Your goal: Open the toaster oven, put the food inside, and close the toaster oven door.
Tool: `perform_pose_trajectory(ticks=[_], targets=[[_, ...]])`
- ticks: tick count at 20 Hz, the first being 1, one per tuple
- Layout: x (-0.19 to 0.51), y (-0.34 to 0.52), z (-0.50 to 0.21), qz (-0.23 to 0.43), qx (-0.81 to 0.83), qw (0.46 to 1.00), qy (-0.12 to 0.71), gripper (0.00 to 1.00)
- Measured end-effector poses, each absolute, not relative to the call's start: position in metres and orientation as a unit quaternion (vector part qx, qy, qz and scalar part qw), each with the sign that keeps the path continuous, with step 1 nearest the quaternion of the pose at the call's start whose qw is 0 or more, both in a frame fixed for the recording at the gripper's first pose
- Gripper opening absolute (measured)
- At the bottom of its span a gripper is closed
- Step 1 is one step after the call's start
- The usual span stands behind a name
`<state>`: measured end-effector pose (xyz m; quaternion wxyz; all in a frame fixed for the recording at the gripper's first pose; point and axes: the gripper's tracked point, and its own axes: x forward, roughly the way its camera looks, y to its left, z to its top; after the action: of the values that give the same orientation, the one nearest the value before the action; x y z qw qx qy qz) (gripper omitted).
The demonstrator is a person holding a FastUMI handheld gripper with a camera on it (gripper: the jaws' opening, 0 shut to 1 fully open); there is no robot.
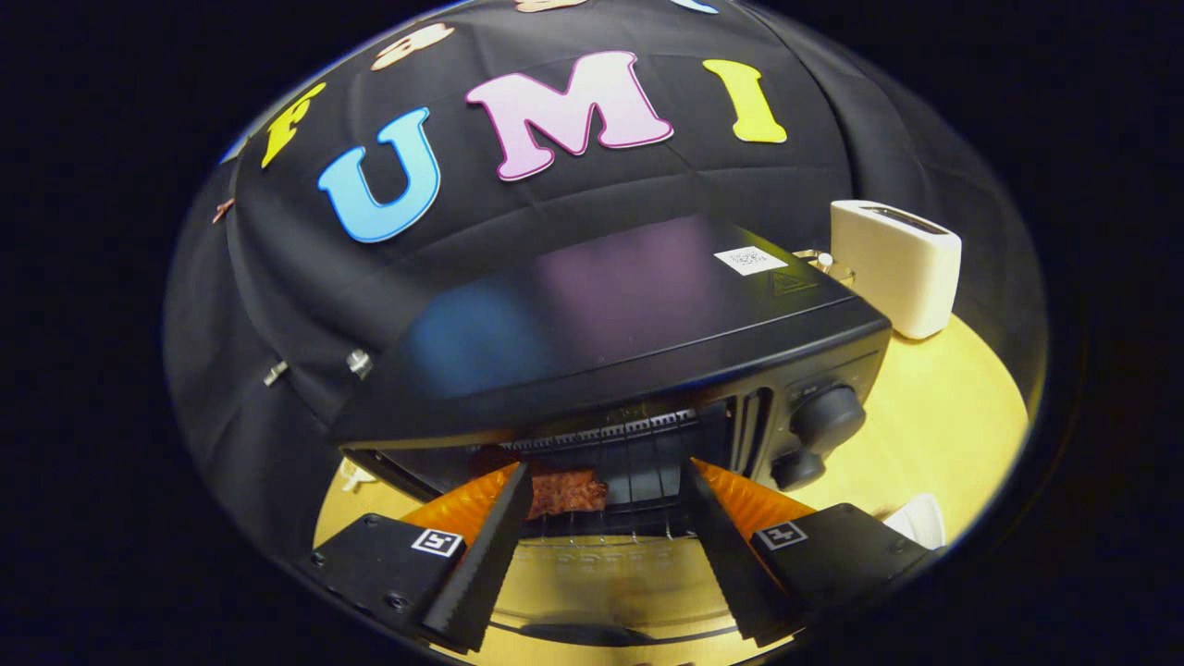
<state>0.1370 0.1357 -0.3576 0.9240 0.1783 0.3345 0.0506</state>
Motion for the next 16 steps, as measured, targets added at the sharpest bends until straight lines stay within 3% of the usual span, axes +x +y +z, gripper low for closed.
perform_pose_trajectory(ticks=[9, 16], targets=[[0.098, 0.129, -0.332, 0.060, 0.096, 0.938, 0.328, 0.98], [0.054, 0.142, -0.320, 0.105, 0.048, 0.933, 0.341, 0.99]])
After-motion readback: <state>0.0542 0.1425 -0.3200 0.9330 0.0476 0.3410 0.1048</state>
